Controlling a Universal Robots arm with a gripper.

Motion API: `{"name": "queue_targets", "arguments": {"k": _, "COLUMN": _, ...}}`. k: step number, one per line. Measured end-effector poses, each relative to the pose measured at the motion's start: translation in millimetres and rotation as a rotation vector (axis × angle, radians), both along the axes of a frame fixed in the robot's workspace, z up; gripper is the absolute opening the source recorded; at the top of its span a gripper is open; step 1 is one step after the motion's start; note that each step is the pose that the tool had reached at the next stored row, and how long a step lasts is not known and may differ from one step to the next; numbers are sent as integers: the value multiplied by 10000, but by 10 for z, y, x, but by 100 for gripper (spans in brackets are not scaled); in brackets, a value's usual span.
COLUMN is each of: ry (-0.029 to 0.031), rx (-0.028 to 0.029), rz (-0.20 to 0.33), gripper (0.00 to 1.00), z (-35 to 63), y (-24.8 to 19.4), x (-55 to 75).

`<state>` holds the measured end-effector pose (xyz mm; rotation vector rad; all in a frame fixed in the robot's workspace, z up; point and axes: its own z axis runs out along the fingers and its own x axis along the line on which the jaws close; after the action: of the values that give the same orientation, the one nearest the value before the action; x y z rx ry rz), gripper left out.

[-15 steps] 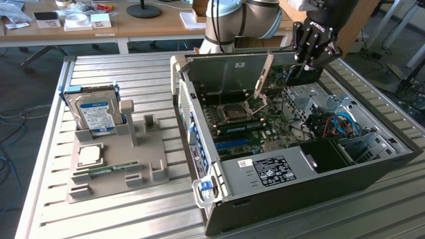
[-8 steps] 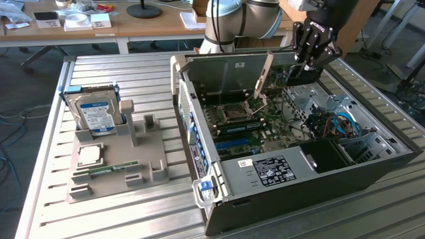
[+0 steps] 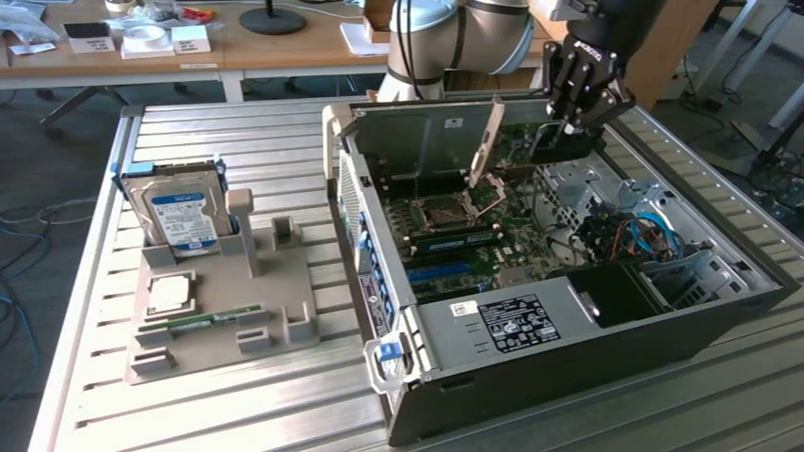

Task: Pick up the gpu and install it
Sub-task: 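Insert the gpu into the slot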

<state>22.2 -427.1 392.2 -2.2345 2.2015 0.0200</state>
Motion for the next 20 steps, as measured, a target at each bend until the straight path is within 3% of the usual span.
{"name": "queue_targets", "arguments": {"k": 20, "ry": 0, "rx": -1, "rz": 1, "gripper": 27, "z": -4, "y": 1, "x": -110}}
